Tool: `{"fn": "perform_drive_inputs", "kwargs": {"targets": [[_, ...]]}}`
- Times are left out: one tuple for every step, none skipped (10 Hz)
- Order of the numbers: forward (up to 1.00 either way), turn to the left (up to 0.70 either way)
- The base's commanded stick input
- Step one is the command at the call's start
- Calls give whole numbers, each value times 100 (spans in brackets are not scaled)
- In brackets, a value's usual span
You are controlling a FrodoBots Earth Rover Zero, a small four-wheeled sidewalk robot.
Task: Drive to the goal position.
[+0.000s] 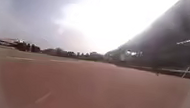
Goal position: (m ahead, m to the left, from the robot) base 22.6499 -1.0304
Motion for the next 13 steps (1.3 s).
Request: {"fn": "perform_drive_inputs", "kwargs": {"targets": [[70,0],[70,0],[70,0],[70,0],[70,0],[70,0],[70,0],[70,0],[70,0],[70,0],[70,0],[70,0],[70,0]]}}
